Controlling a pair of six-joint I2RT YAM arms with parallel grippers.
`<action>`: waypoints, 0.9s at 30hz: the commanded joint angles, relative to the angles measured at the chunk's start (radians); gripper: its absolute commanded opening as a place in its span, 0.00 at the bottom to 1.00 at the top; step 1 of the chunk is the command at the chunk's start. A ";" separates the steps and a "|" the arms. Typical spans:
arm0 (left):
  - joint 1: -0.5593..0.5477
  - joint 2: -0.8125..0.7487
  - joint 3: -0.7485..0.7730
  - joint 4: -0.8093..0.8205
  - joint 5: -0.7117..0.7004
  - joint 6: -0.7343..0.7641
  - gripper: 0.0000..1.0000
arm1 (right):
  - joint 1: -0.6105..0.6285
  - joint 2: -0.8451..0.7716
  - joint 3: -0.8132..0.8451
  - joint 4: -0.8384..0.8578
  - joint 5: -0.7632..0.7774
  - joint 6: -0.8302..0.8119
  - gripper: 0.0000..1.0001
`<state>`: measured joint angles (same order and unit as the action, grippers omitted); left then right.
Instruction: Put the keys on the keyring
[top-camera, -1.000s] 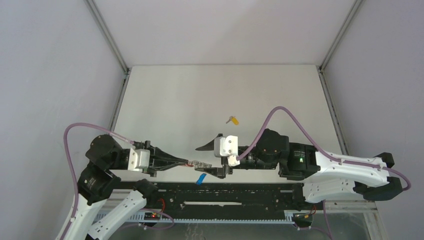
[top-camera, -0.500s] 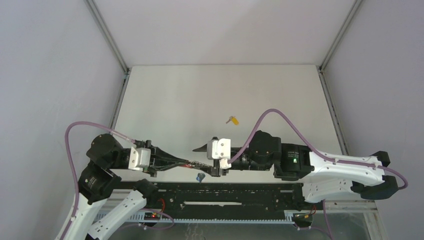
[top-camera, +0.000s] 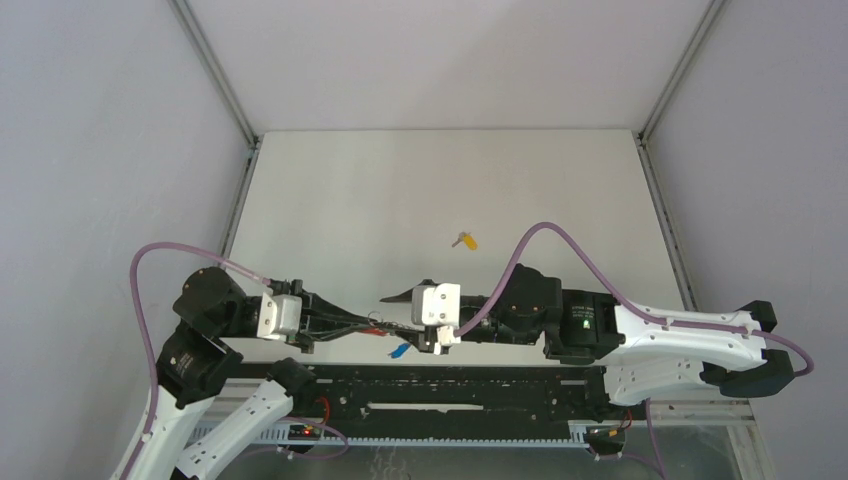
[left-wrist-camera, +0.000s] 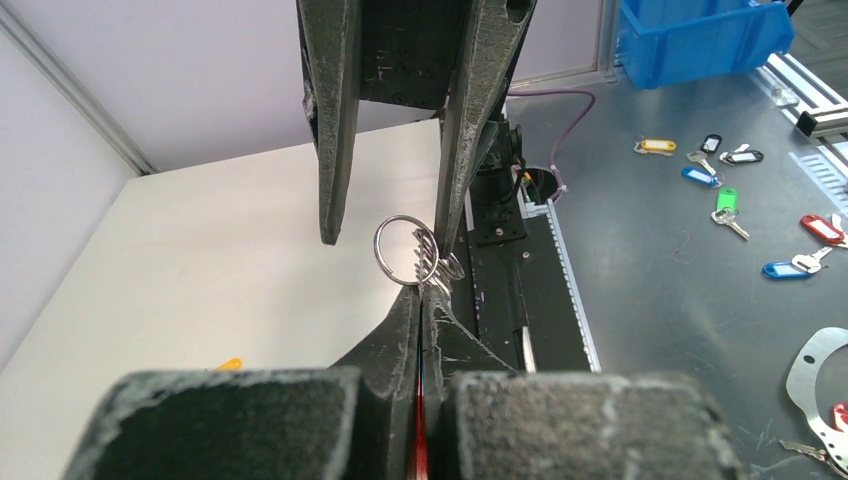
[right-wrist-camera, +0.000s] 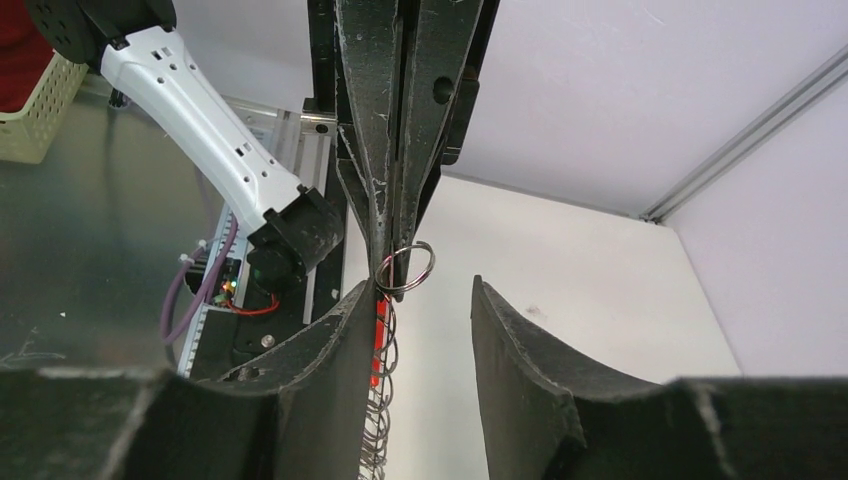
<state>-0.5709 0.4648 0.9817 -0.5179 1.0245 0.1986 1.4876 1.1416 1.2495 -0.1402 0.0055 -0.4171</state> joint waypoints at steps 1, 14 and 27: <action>0.002 0.009 0.009 0.035 0.023 -0.021 0.00 | 0.007 0.007 0.036 0.063 0.005 -0.018 0.47; 0.002 0.003 0.002 0.028 0.013 0.005 0.00 | -0.016 -0.005 0.036 0.058 -0.142 0.060 0.34; 0.002 -0.012 0.010 -0.056 0.124 0.150 0.00 | -0.286 -0.074 0.035 0.005 -0.530 0.300 0.53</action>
<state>-0.5709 0.4641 0.9817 -0.5495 1.0603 0.2550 1.2755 1.1004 1.2495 -0.1299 -0.3275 -0.1982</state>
